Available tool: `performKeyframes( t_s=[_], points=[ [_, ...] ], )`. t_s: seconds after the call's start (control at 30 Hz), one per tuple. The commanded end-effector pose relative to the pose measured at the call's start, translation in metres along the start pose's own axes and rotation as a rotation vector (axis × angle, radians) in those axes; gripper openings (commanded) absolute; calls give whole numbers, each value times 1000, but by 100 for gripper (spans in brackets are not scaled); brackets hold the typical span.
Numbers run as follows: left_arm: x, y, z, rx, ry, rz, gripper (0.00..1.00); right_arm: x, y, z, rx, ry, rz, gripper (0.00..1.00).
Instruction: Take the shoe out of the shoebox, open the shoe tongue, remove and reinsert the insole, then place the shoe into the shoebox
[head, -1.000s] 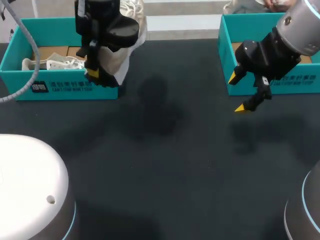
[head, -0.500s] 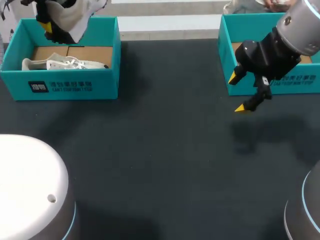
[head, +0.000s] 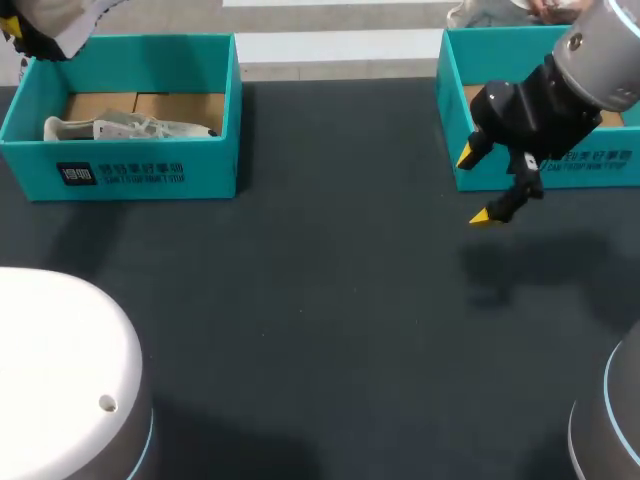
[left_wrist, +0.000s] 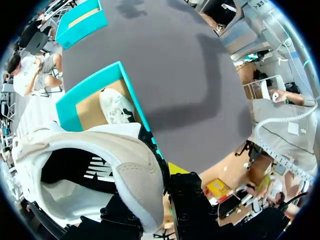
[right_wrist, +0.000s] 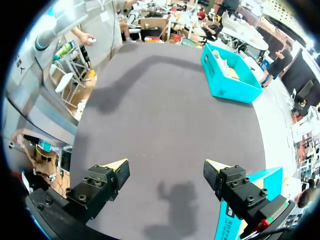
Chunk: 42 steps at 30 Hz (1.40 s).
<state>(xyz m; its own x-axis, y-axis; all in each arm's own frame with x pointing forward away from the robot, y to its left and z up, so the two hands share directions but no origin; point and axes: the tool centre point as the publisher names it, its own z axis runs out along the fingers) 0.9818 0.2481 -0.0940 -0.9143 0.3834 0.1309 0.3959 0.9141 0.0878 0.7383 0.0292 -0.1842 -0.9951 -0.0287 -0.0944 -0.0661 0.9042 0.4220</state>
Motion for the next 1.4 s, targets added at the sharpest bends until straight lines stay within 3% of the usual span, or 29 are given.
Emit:
performKeyframes(
  t_s=[0.03,0.07,0.63,0.67,0.73,0.8,0.83,0.9,1.0,1.4],
  points=[
    [-18,53,8,80,70,28,0,-1,1,1,3,2,1,100],
    [-20,59,13,52,72,13,0,-1,1,1,3,2,1,100],
    [-20,59,13,52,72,13,0,-1,1,1,3,2,1,100],
    [-19,59,13,89,42,81,0,-1,1,1,3,2,1,100],
    [-18,61,15,89,34,273,0,-1,1,1,3,2,1,100],
    [-17,65,23,10,36,556,0,-1,1,1,3,2,1,100],
    [-16,66,27,-76,15,640,0,-1,1,1,3,2,1,100],
    [-14,69,32,-176,54,837,0,-1,1,1,3,2,1,100],
    [-13,74,32,-282,33,982,0,-1,1,1,3,2,1,100],
    [-18,80,29,-310,39,1055,0,-1,1,1,3,2,1,100]
  ],
)
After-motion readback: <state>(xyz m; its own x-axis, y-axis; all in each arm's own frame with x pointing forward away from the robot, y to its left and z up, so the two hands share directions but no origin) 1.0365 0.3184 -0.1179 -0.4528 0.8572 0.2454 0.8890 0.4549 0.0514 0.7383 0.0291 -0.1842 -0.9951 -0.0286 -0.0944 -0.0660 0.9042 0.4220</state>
